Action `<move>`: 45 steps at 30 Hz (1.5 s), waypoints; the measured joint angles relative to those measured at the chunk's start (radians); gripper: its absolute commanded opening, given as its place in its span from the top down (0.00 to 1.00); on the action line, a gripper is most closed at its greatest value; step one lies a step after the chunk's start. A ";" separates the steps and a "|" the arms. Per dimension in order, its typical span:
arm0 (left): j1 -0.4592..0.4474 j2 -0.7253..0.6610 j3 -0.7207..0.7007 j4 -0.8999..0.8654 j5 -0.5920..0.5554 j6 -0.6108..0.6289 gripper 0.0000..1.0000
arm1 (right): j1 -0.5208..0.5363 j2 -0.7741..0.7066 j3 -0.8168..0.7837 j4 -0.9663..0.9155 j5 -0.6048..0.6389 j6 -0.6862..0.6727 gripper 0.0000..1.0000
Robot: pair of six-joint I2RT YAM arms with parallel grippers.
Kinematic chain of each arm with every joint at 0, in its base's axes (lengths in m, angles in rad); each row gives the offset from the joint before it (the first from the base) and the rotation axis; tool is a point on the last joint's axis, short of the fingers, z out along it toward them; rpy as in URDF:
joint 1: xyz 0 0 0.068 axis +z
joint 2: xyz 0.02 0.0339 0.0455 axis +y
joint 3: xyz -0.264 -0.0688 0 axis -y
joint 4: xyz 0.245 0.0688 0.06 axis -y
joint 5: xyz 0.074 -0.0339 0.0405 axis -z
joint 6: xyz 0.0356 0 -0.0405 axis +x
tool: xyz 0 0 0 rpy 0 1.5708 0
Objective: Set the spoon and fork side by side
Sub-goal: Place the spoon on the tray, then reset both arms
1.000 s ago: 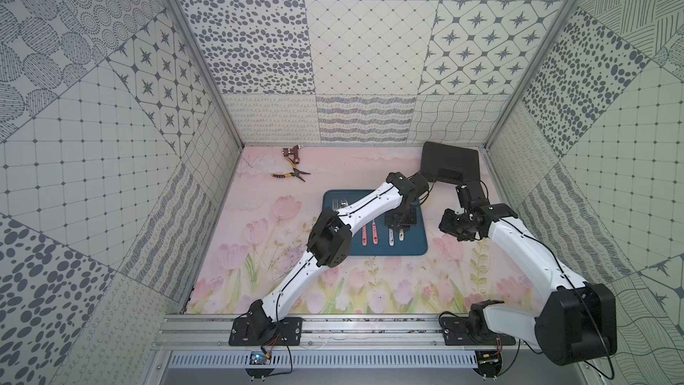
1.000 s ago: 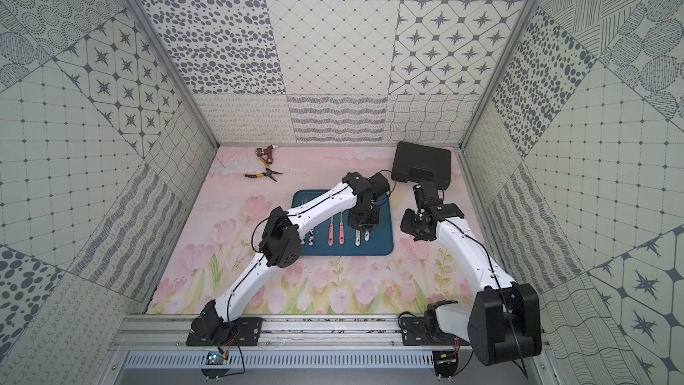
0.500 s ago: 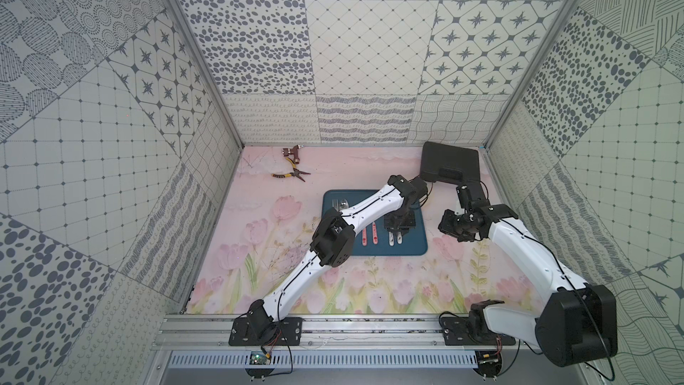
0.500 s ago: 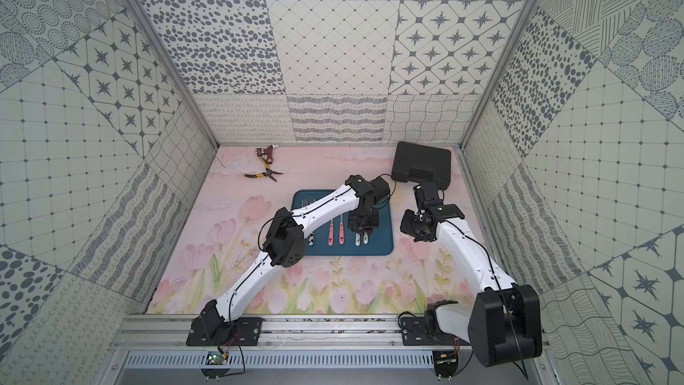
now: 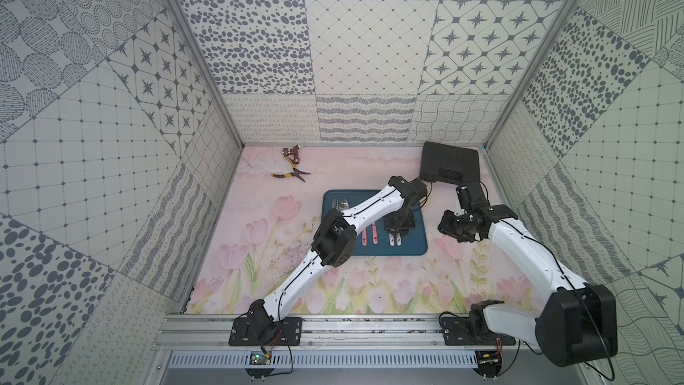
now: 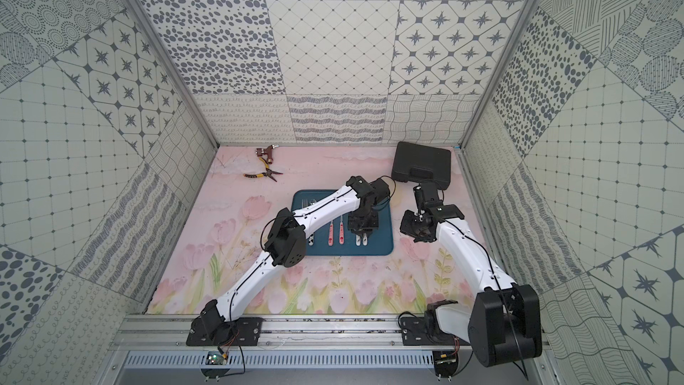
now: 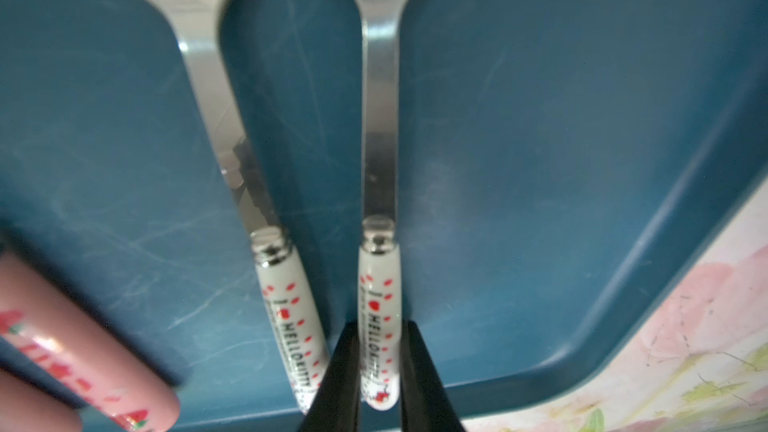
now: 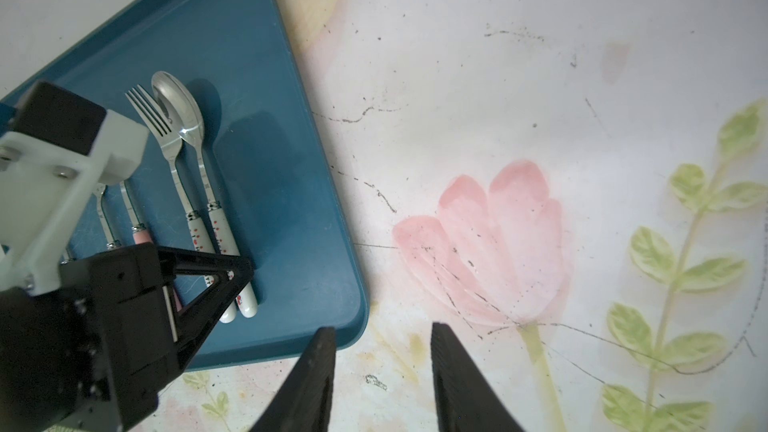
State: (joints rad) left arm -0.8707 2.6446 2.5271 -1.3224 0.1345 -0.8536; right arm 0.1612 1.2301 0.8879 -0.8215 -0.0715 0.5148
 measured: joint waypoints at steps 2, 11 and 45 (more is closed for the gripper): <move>0.000 0.000 0.000 -0.001 0.004 -0.006 0.87 | 0.000 0.000 0.000 0.000 -0.001 0.000 0.57; 0.000 0.000 0.002 0.002 0.024 -0.016 0.72 | 0.000 -0.002 0.000 0.000 -0.006 0.000 0.56; 0.396 -1.278 -1.011 0.324 -0.368 0.204 0.01 | -0.001 -0.203 0.190 -0.035 0.216 -0.023 0.03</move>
State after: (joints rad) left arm -0.4751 1.3666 1.5166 -0.9985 -0.2333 -0.6498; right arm 0.1600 1.0275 1.0775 -0.8570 0.1448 0.4923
